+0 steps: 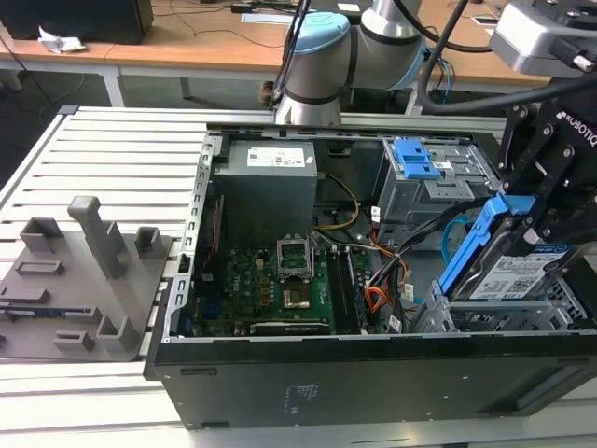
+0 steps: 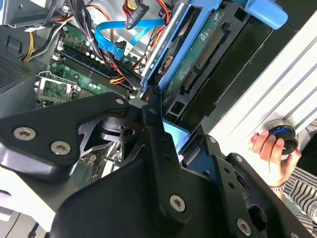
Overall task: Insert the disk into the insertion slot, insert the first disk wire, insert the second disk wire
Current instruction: 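Insert the disk into the insertion slot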
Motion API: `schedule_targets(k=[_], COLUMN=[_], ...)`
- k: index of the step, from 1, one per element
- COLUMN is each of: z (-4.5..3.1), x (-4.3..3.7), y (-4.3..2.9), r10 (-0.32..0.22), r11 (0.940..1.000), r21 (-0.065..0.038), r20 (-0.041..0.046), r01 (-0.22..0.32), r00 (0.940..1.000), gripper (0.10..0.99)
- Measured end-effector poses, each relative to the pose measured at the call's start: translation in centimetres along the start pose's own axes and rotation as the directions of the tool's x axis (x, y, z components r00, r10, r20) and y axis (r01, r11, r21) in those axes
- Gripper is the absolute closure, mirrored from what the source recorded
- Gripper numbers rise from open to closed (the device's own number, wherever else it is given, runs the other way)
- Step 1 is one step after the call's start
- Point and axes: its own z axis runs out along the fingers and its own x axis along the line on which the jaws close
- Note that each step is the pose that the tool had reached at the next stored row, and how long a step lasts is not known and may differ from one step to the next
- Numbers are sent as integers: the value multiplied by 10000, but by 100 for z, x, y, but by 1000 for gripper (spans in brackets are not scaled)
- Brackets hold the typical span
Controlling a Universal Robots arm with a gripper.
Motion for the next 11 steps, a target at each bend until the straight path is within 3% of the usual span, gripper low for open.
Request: schedule_targets(k=[11], z=[99], x=[0], y=[-4], r10=[0], r11=[10000], r21=[0], r20=[-1], r01=[0], r00=[10000], gripper=[722])
